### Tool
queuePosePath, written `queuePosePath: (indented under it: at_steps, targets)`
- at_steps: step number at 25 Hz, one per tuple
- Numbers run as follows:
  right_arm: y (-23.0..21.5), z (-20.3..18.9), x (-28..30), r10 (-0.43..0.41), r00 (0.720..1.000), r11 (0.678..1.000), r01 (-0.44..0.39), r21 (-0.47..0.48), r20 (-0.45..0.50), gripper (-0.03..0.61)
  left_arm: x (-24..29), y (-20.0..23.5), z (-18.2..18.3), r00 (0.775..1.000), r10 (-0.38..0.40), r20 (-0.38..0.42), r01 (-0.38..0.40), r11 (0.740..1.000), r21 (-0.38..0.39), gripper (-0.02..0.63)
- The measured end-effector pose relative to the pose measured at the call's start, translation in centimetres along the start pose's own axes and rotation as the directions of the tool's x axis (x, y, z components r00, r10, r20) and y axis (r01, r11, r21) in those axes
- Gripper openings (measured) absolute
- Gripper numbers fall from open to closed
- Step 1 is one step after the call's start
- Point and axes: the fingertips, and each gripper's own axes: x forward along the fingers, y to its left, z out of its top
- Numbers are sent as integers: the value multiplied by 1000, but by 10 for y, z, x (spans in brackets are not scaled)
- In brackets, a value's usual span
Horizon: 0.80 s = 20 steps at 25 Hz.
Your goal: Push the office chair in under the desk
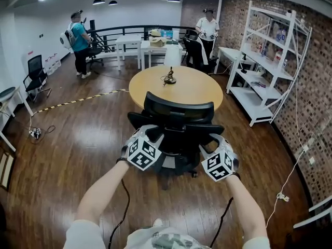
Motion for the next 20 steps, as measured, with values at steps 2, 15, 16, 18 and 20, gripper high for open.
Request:
queuePosePath:
  at_steps: [2,15,16,18,20]
  targets:
    - [7,14,-13,2,999,998,-6,70,53,187,-12,-13,19,998,0,62,4,998,-68,119]
    - [56,71,-99,-55,949,931,-62,358,309,104,-89,-94,70,963,14,270,78,942,-326,88]
    - [60,71,-105,-61,946,927,-64,369,317,96,-93,-100,70,961,13,275,88,933,-350,83]
    - [67,71,-117,-75,940,918,-65,390,333,84,-100,-113,69,960,10,280,106,912,-396,65]
    - [74,73,-128,-84,933,906,-75,417,350,67,-109,-121,65,959,25,281,106,891,-441,41]
